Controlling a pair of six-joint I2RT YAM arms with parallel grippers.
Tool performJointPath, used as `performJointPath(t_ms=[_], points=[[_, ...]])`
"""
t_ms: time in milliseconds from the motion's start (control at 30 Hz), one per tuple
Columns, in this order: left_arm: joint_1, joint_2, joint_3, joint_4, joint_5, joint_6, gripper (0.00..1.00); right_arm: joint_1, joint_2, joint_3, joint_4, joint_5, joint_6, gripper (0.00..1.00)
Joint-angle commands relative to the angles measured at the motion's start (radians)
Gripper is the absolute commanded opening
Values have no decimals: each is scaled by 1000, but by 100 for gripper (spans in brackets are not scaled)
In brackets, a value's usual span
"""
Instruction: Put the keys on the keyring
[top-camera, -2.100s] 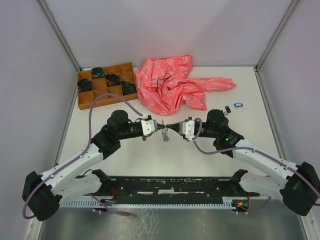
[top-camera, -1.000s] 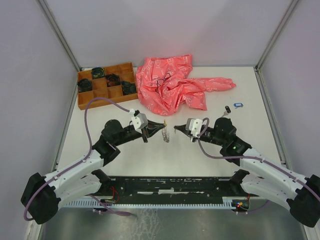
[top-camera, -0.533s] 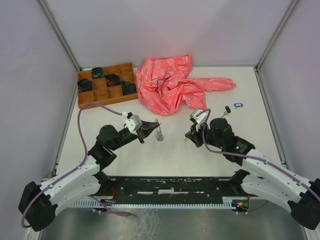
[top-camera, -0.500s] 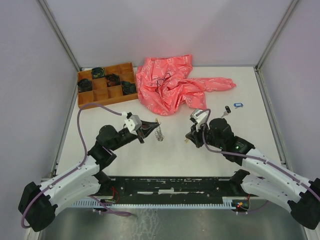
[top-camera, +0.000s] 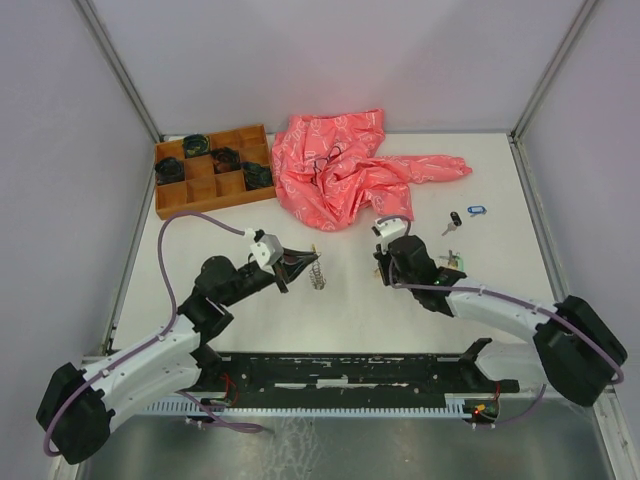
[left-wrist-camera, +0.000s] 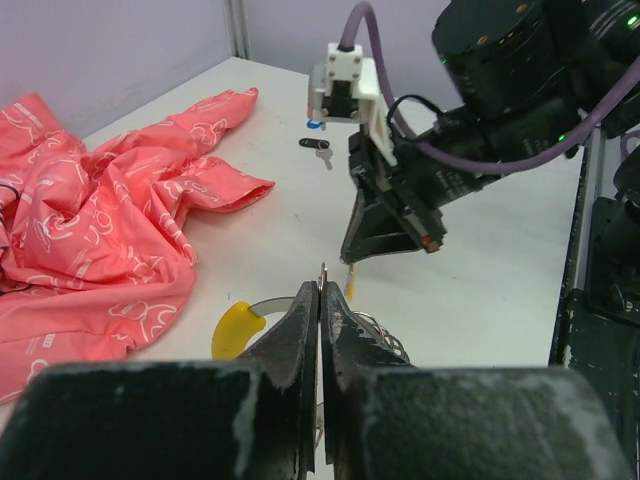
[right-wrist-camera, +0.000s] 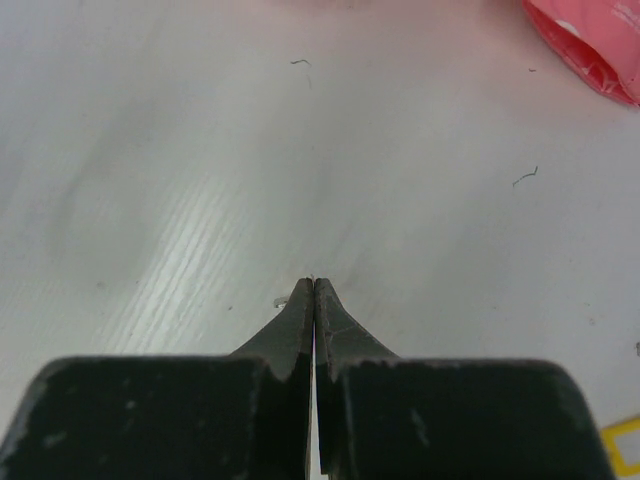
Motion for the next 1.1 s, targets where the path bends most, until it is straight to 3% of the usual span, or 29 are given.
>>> performJointPath(t_ms=[0,300,600,900,1067], points=[[1,-3,-4,104,-23,-51,3,5,164,14,278,134,14,1],[2,-24,-11,80,-32,-41,3,4,387,34,466,188,46,1],[1,-23,-25,108,-28,-49,3,5,382,52,434,184,50,1],[2,-1,-30,135,-25,-65,3,3,174,40,362,-40,-90,33],[3,24,-33,173,-7,-77,3,4,8,40,300,-238,-202,39]])
